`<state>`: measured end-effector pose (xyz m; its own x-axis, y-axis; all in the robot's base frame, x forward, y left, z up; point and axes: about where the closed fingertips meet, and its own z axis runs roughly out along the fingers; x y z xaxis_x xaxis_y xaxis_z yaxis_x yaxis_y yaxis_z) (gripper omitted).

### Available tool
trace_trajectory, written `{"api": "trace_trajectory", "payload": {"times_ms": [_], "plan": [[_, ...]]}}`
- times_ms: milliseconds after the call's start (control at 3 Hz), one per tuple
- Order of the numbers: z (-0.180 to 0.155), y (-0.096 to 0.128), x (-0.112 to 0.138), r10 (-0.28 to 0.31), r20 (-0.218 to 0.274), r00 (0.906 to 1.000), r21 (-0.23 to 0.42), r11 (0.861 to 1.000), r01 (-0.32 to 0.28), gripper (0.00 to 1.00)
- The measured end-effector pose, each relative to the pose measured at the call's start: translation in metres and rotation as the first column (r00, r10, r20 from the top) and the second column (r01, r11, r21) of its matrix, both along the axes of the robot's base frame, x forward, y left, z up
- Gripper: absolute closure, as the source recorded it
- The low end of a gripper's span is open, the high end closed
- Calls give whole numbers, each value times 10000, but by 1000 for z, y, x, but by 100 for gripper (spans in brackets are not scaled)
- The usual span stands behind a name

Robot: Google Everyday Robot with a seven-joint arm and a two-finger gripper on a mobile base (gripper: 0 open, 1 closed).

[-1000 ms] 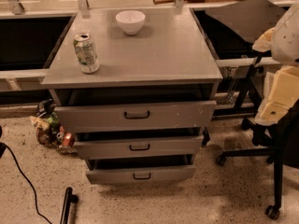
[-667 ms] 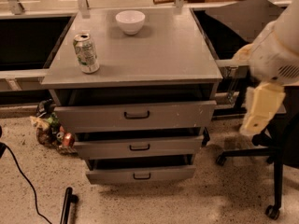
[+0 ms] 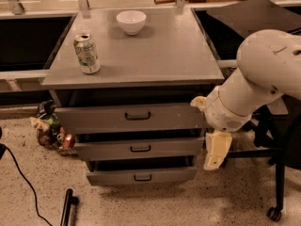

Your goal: Open bottom drawer

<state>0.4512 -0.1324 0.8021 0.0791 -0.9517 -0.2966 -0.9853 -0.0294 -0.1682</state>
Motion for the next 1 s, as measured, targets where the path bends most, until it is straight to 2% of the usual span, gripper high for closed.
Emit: {"api": "trace_trajectory", "payload": {"times_ms": [333, 667, 1000], "plan": [[-2, 0, 0, -7, -24, 10000, 14, 10000, 7, 0], [-51, 9, 13, 186, -226, 9996, 60, 9998, -185, 0], [-135, 23, 23, 515, -435, 9977, 312, 9983, -502, 0]]}}
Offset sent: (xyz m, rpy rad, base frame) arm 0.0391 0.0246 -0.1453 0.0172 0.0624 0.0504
